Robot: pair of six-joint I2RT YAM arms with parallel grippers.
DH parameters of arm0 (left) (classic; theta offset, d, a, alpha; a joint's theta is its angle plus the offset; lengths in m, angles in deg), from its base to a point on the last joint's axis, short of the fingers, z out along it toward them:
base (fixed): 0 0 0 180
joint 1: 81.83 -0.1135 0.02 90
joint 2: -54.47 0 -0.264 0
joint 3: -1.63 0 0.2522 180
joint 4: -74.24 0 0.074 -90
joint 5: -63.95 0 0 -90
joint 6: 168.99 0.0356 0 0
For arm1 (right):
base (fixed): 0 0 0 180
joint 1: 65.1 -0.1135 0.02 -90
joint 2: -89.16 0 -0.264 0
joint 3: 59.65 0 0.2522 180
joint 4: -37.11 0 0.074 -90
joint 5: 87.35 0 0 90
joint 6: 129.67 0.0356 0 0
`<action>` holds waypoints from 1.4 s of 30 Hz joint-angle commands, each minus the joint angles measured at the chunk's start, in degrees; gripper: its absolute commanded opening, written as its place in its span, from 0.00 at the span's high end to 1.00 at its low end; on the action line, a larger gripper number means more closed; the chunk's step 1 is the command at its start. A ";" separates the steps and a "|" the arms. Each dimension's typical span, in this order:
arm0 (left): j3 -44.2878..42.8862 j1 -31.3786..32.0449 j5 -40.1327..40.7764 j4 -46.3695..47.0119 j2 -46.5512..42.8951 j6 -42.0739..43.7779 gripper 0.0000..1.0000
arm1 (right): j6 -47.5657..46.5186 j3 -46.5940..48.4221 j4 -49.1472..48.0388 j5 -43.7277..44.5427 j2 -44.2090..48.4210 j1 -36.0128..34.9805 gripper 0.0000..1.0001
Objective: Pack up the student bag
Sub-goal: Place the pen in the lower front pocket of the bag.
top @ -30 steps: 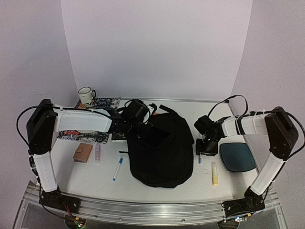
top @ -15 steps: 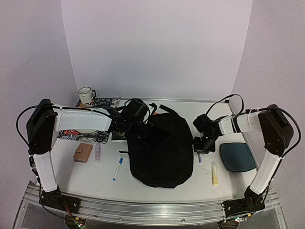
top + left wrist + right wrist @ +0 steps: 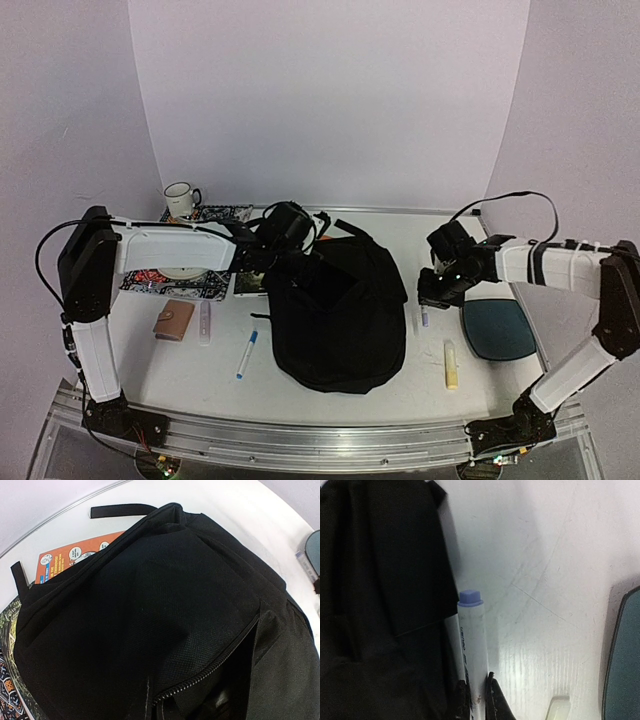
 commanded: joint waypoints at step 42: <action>-2.64 -0.71 -9.54 1.09 0.02 -9.45 1.00 | 41.58 6.80 -42.54 -7.28 -16.55 -12.35 1.00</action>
